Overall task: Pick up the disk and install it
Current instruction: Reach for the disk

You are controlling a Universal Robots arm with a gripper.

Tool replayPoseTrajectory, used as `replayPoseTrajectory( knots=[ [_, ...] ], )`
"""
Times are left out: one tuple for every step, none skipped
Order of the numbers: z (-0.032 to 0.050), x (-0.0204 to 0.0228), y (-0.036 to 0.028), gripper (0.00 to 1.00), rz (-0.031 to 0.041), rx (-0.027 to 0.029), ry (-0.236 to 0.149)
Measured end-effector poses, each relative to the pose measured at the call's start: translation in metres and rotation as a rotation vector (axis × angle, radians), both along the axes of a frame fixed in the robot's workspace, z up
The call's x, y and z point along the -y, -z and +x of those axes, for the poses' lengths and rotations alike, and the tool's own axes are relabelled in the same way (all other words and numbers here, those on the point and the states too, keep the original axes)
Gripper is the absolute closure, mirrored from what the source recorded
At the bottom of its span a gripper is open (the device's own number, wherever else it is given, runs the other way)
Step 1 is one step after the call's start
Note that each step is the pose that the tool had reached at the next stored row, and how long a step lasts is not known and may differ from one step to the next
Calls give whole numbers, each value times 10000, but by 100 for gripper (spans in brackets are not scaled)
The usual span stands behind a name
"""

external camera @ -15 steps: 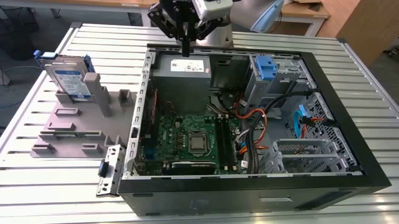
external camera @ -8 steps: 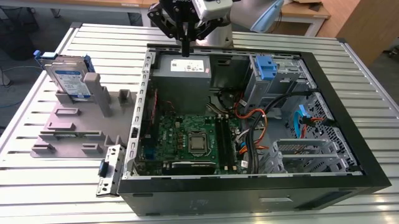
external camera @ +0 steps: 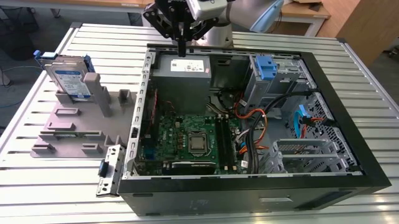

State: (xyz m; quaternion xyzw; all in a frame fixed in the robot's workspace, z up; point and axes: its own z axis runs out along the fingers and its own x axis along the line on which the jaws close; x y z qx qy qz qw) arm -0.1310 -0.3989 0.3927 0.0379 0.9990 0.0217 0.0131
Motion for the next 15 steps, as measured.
replayPoseTrajectory(
  knots=[
    [-17, 0, 0, 89, -1, -1, 0],
    [-33, 0, 1, 89, 0, 0, 1],
    [-45, 0, 2, 89, 0, 0, 1],
    [-54, 0, 2, 89, 0, 0, 1],
    [-62, 0, 3, 89, 1, 1, 0],
    [-70, 0, 3, 89, 0, 0, 0],
    [-78, 0, 3, 89, 0, 0, 0],
    [-85, 0, 3, 89, 0, 0, 0],
    [-91, 0, 3, 89, 0, -1, 0],
    [-102, 0, 3, 89, -1, -2, 0],
    [-123, 0, 4, 89, -2, -1, 0],
    [-134, 0, 5, 89, 0, 0, 0],
    [-144, 0, 7, 89, 1, 1, -1],
    [-149, 0, 8, 89, 1, 1, 1],
    [-156, 0, 9, 89, 1, 1, 0]
  ],
)
